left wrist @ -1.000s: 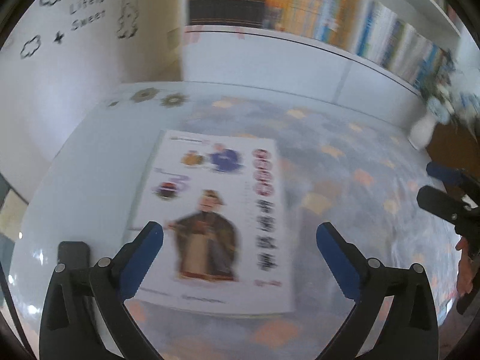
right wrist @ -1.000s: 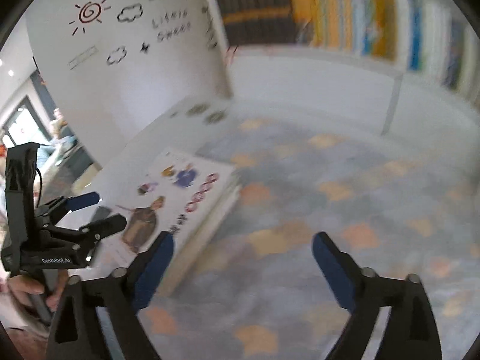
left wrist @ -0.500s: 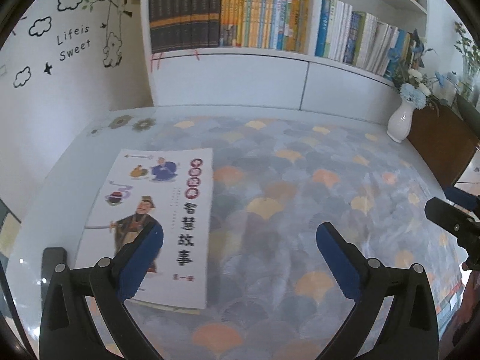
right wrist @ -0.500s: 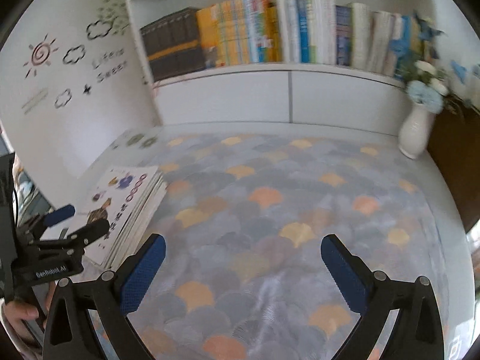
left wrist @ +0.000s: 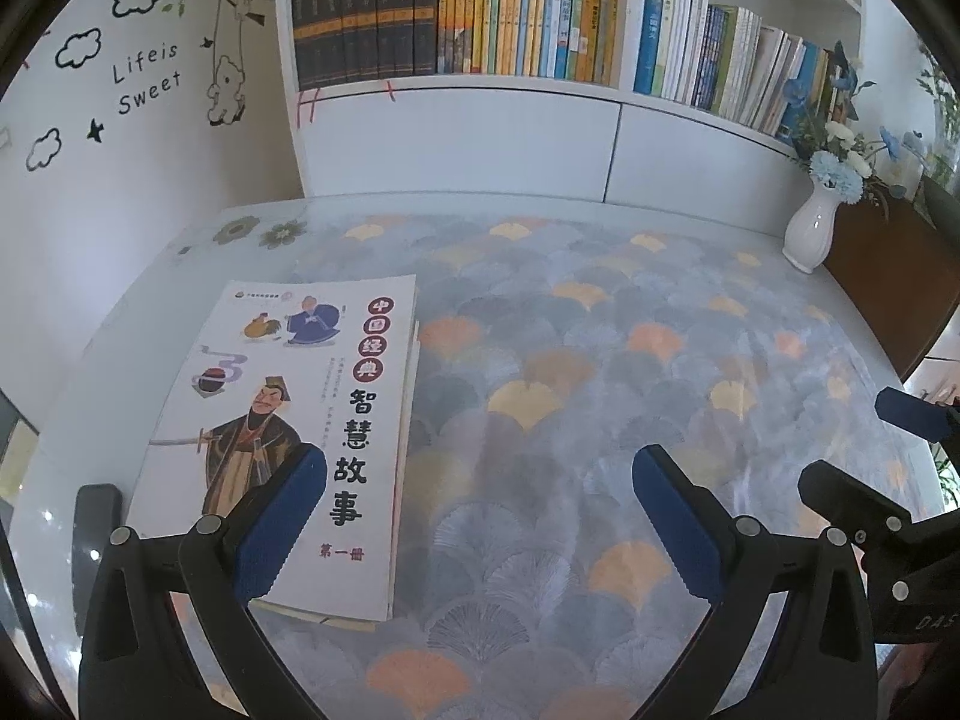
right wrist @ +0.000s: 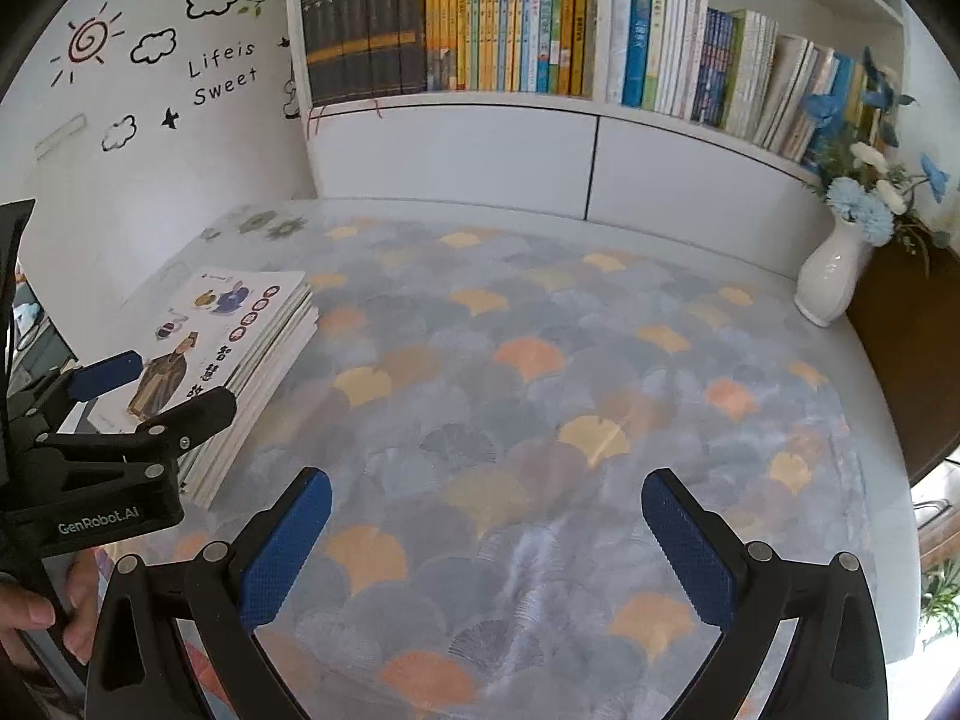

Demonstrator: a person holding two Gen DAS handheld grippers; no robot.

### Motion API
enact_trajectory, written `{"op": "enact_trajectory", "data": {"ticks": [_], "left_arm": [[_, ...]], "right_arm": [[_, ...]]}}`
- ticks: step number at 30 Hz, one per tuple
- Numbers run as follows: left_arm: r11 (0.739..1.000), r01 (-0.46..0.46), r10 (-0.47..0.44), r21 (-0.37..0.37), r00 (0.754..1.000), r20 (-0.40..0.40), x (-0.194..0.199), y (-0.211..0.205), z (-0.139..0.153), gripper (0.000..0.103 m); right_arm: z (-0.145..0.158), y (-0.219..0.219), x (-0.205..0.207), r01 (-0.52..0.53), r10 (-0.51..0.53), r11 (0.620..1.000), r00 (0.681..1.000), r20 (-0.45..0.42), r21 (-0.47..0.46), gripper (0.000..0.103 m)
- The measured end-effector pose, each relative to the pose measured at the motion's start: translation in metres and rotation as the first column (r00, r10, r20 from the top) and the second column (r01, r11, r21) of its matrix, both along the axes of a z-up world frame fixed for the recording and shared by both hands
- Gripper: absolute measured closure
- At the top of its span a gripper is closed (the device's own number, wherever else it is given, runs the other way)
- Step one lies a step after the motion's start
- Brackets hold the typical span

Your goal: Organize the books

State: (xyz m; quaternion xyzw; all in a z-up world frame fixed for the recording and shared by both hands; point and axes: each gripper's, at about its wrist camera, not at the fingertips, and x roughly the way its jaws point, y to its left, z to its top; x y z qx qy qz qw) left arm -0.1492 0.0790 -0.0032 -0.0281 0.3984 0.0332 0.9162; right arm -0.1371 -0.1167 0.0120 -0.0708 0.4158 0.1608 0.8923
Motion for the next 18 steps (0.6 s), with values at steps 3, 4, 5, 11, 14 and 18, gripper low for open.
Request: {"op": "enact_trajectory", "data": {"ticks": [3,4,5,11,14,18], "left_arm": [[1.0,-0.004,0.004,-0.004,1.0,-0.002,-0.0001,0.0004,-0.0011,0.001],[1.0,-0.004,0.004,-0.006,1.0,-0.002,0.0001,0.0009,-0.0013,0.001],[1.0,-0.004,0.004,-0.006,1.0,-0.002,0.0002,0.0009,-0.0014,0.001],[1.0,-0.006,0.006,-0.006,1.0,-0.004,0.0005,0.0009,-0.0022,0.001],[1.0,-0.003,0.003,-0.006,1.0,-0.006,0.0015,0.0024,-0.0029,0.001],[1.0,-0.009,0.009,-0.005,1.0,-0.007,0.002,0.0038,-0.0031,0.001]], "right_arm": [[-0.002,-0.0005,0.002,0.005,-0.005,1.0,1.0,-0.007,0.0,0.0],[-0.0022,-0.0011,0.0029,0.006,-0.006,1.0,1.0,-0.01,0.003,0.0],[-0.0021,-0.001,0.0041,0.005,-0.005,1.0,1.0,-0.011,0.005,0.0],[-0.0027,-0.0009,0.0062,-0.003,0.003,1.0,1.0,-0.014,0.006,0.0],[-0.0034,-0.0005,0.0075,-0.008,0.008,1.0,1.0,-0.017,0.006,0.0],[-0.0044,-0.0001,0.0091,-0.006,0.007,1.0,1.0,-0.019,0.004,0.0]]}}
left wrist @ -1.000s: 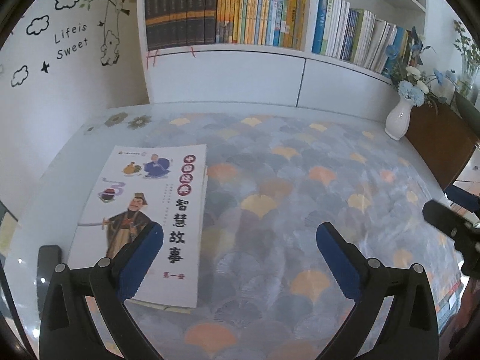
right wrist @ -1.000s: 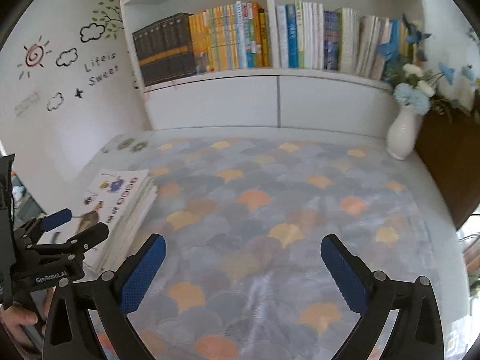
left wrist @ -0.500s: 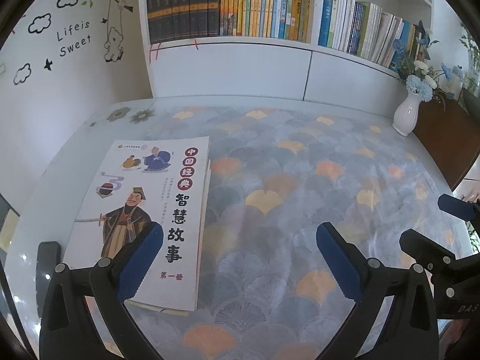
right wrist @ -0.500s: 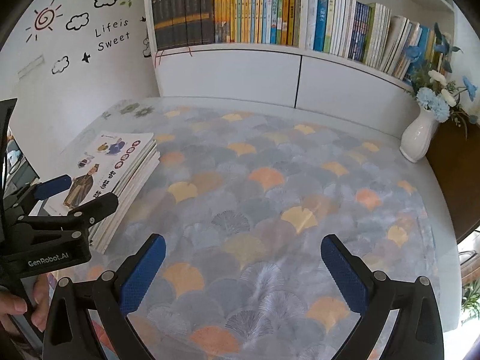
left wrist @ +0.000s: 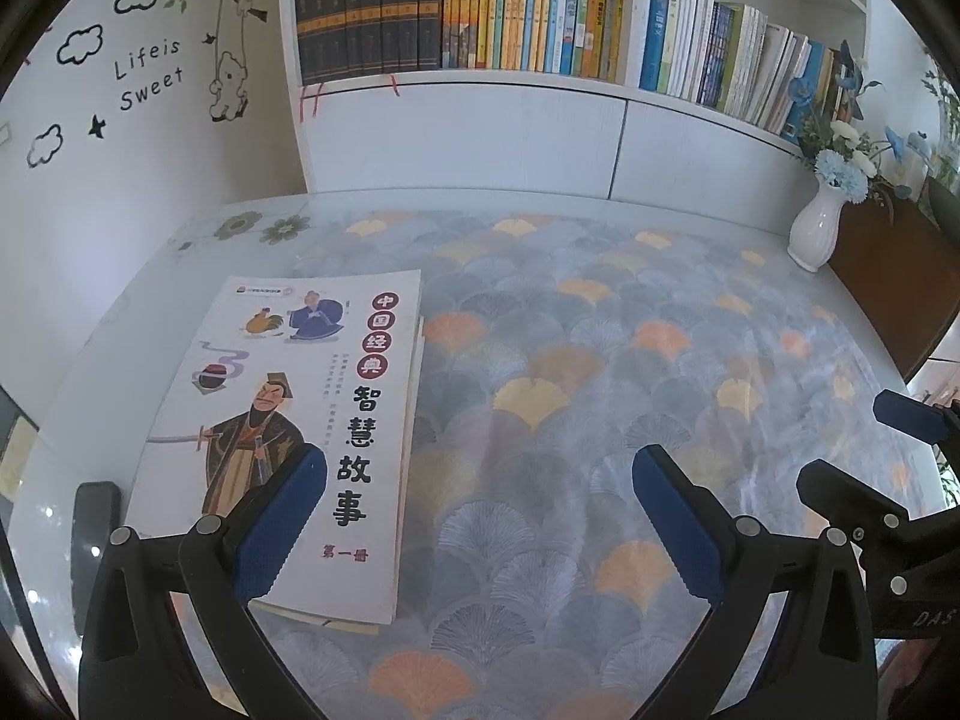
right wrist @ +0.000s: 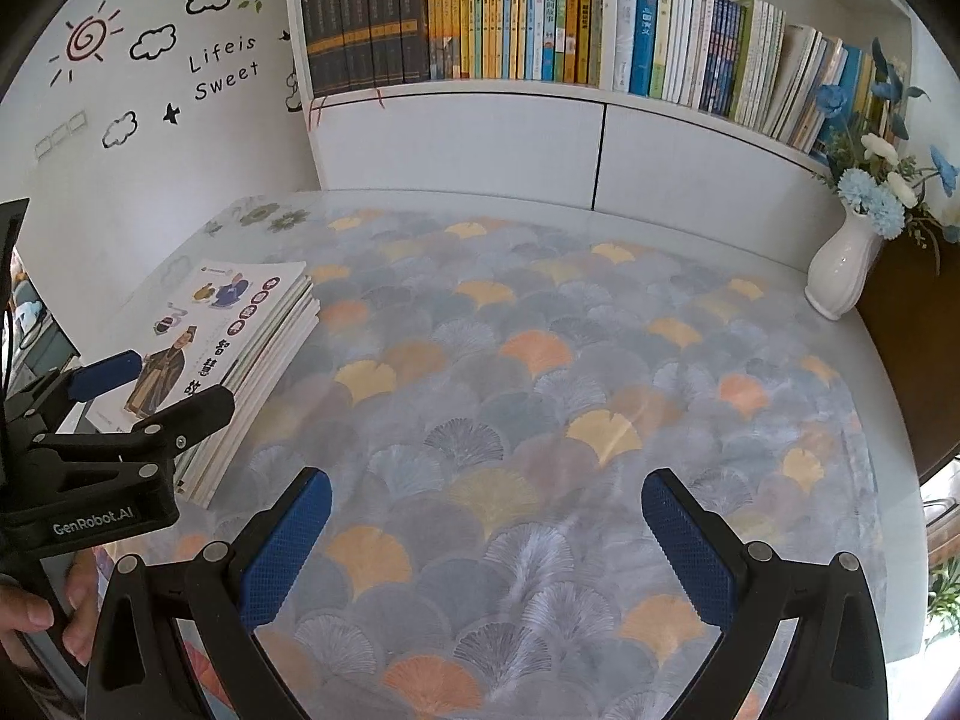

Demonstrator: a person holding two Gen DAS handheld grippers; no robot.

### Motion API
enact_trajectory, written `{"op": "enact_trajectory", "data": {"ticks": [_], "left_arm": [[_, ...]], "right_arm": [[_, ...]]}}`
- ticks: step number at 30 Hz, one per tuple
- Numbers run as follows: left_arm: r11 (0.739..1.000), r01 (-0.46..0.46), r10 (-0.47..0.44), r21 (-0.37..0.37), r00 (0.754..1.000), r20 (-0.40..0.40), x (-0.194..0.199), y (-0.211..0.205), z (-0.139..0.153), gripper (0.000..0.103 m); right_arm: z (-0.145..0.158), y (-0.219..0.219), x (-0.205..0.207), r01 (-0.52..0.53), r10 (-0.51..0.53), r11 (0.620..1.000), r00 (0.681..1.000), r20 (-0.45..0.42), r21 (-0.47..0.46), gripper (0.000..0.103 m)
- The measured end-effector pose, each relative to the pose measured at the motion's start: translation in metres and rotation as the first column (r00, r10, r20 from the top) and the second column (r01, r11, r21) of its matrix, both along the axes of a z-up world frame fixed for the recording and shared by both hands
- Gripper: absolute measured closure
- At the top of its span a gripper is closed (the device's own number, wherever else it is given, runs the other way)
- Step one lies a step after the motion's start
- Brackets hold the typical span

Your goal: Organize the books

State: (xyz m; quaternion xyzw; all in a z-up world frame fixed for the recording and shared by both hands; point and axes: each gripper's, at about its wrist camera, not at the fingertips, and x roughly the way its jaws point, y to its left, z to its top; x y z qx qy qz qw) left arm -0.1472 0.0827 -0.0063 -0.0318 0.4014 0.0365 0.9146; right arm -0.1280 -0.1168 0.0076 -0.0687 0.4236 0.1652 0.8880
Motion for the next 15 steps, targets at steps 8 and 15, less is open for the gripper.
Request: {"op": "enact_trajectory", "data": {"ticks": [8,15], "left_arm": [[1.0,-0.003,0.003,-0.006,1.0,-0.002,0.0,0.0015,-0.0007,0.001],[1.0,-0.006,0.006,-0.017,1.0,-0.001,0.0012,0.0047,-0.0017,0.001]], "right_arm": [[0.0001,-0.0005,0.0009,0.004,-0.004,1.0,1.0,0.001,0.014,0.0],[-0.0027,0.003,0.0017,-0.01,0.01,1.0,1.0,-0.01,0.013,0.0]]}}
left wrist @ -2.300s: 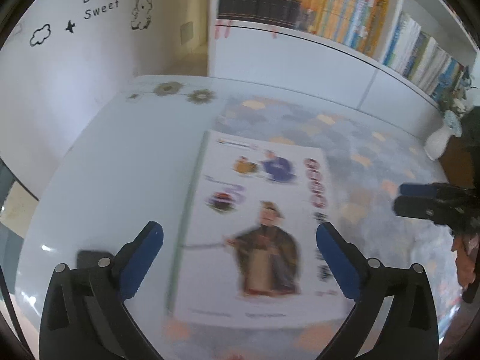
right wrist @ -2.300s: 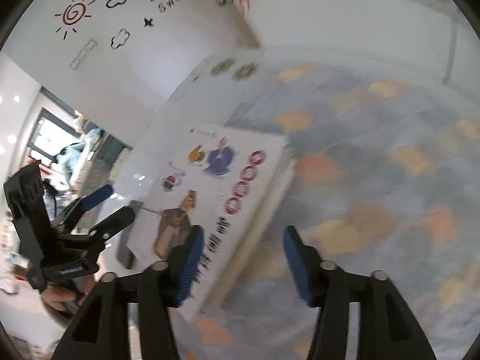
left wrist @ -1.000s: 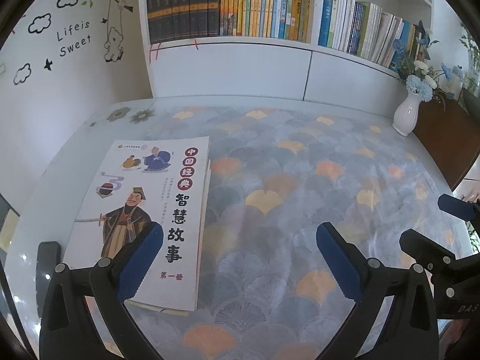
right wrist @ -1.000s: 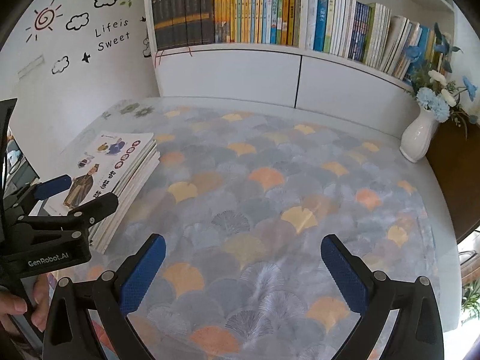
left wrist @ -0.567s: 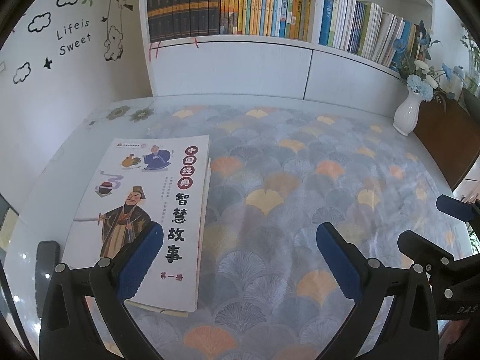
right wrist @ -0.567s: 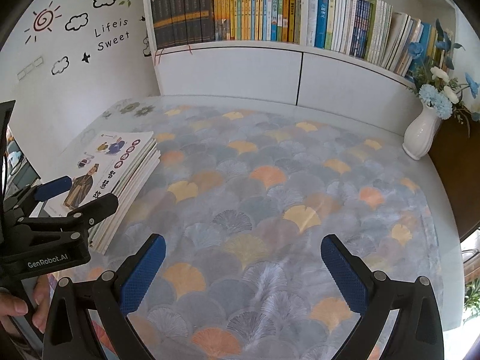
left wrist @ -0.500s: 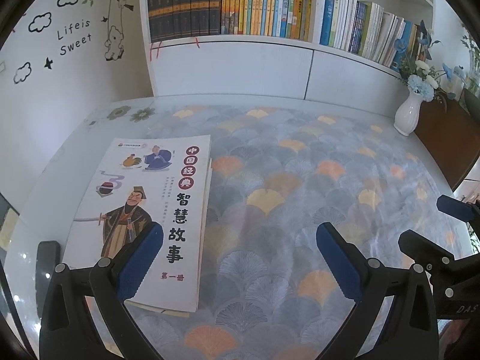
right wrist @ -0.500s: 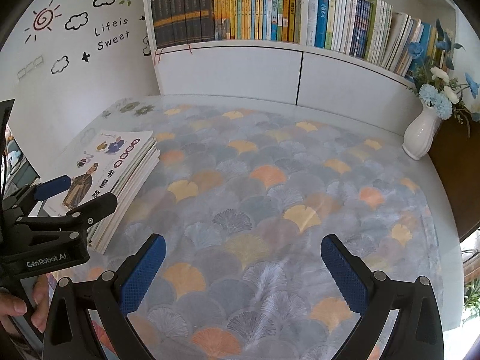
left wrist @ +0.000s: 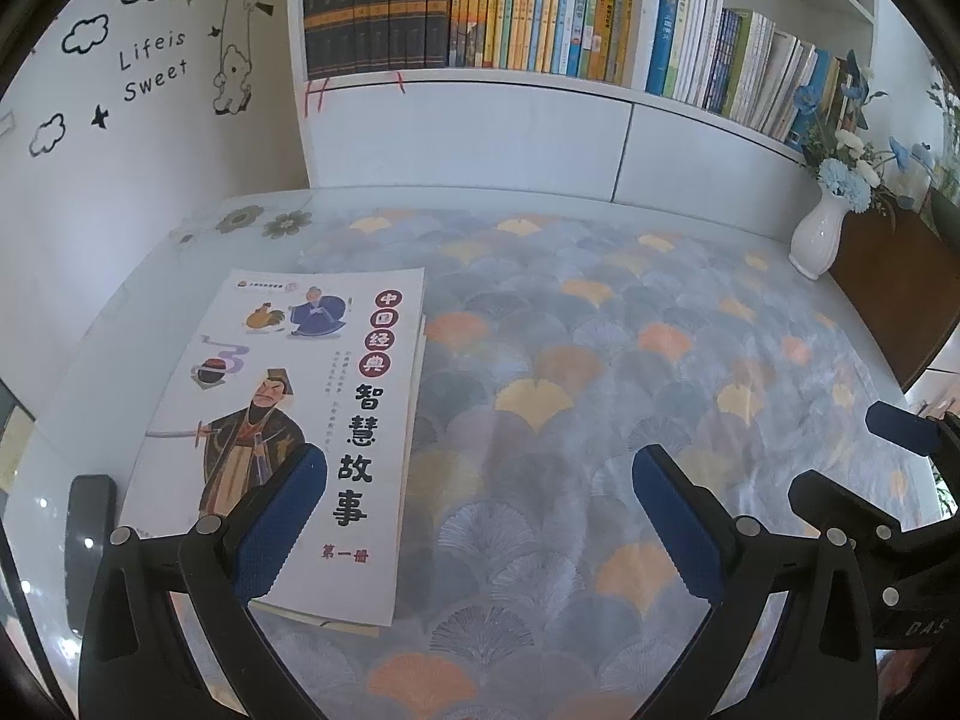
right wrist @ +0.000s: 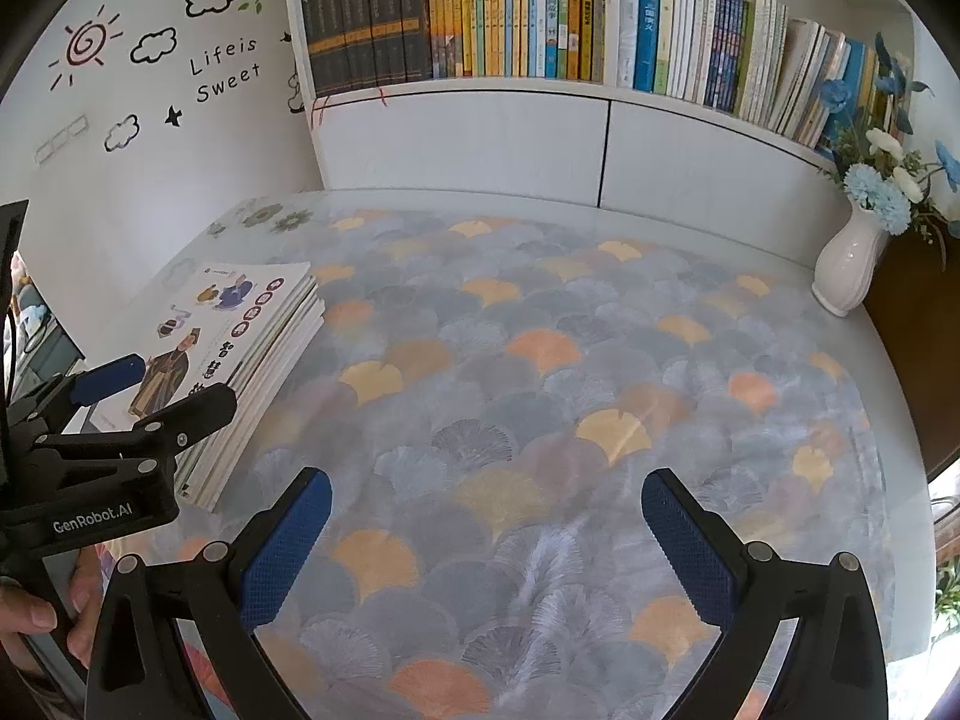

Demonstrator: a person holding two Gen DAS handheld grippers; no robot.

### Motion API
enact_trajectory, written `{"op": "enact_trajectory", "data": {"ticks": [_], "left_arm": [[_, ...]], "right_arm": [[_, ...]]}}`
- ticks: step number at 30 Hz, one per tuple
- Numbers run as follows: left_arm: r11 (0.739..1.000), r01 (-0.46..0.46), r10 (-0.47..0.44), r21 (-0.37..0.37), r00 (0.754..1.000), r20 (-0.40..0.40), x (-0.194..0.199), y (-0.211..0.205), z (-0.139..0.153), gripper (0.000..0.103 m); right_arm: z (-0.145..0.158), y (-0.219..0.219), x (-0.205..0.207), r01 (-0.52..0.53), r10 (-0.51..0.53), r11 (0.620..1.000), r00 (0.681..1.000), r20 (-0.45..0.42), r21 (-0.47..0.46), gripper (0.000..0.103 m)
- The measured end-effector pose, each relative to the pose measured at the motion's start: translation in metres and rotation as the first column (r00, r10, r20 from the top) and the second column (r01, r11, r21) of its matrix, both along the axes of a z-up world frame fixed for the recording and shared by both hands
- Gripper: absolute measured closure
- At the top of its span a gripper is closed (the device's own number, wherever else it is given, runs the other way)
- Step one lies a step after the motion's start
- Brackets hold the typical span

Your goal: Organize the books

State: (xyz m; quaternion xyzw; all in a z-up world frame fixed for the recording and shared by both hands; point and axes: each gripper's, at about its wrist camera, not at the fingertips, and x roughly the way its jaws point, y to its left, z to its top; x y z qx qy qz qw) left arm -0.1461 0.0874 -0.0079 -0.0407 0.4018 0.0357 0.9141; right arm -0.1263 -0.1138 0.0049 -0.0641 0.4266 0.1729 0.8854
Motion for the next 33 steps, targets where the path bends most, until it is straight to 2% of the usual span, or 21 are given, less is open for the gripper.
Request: {"op": "enact_trajectory", "data": {"ticks": [33], "left_arm": [[1.0,0.003,-0.003,0.0,1.0,0.004,0.0014,0.0012,0.0008,0.001]], "right_arm": [[0.0031,-0.0023,0.0003,0.008,-0.009,0.999,1.0,0.01,0.034,0.0]]}}
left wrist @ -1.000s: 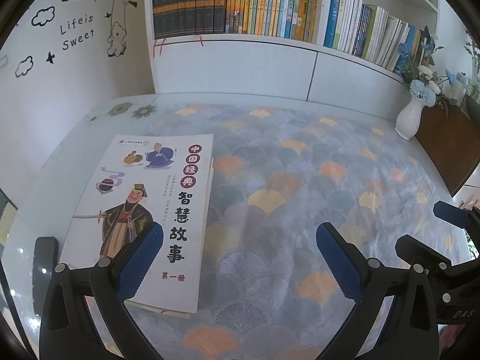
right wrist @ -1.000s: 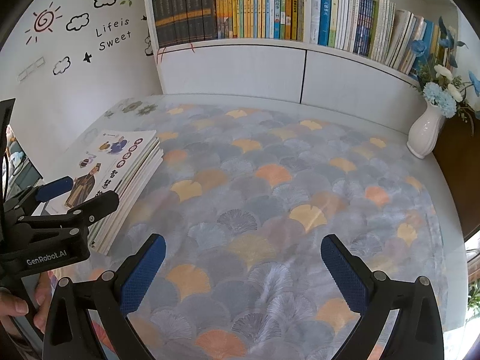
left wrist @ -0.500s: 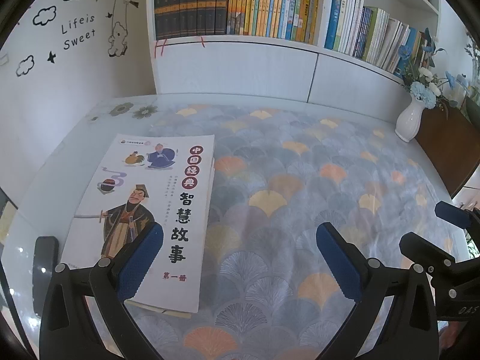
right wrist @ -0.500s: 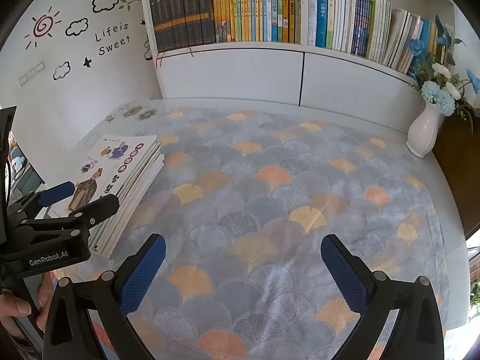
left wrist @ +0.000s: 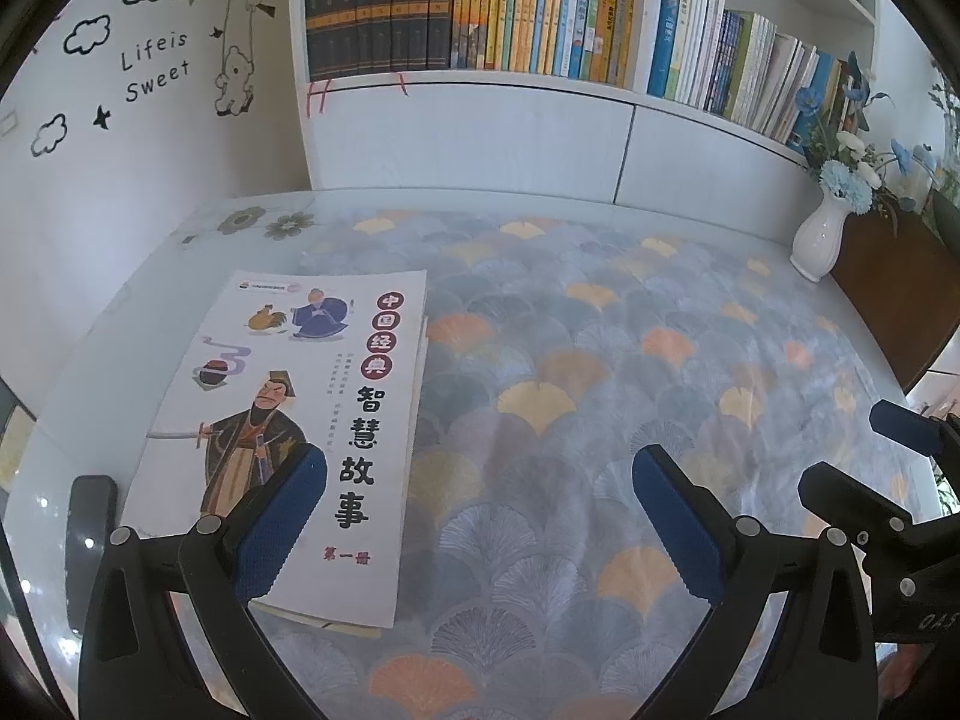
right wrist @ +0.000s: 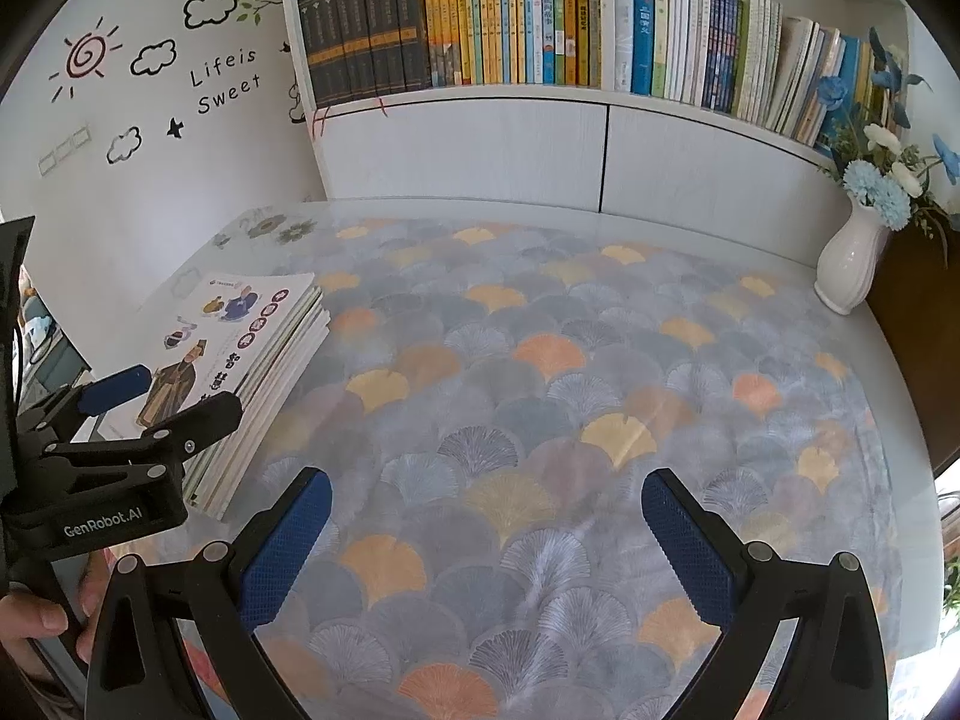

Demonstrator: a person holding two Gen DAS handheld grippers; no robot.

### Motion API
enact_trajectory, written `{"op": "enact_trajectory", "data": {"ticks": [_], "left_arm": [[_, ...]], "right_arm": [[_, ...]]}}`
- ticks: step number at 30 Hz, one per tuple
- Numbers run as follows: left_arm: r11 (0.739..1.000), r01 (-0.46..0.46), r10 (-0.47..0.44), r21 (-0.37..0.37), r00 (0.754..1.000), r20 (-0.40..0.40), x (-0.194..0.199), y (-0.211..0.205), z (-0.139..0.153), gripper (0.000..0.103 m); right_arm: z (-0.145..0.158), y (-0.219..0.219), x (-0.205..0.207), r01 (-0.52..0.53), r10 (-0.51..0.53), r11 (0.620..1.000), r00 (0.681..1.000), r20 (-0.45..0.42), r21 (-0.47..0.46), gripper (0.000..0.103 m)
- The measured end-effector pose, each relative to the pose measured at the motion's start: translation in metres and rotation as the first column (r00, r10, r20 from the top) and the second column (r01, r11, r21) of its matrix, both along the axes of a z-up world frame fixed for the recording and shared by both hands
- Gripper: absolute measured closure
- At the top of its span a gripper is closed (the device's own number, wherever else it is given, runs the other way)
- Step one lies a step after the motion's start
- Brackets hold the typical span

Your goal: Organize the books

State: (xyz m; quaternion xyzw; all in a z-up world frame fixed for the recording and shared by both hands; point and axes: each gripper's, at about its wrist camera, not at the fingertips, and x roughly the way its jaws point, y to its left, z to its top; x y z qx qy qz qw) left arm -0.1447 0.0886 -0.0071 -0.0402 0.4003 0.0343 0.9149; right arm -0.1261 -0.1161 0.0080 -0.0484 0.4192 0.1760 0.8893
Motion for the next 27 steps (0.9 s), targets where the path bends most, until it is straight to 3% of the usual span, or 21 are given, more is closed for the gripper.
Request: {"op": "enact_trajectory", "data": {"ticks": [27], "left_arm": [[1.0,0.022,-0.022,-0.001,1.0,0.0,0.0069,-0.0026,-0.0027,0.001]], "right_arm": [[0.001,-0.002,0.0004,0.026,-0.026,0.999,1.0,0.005,0.023,0.0]]}}
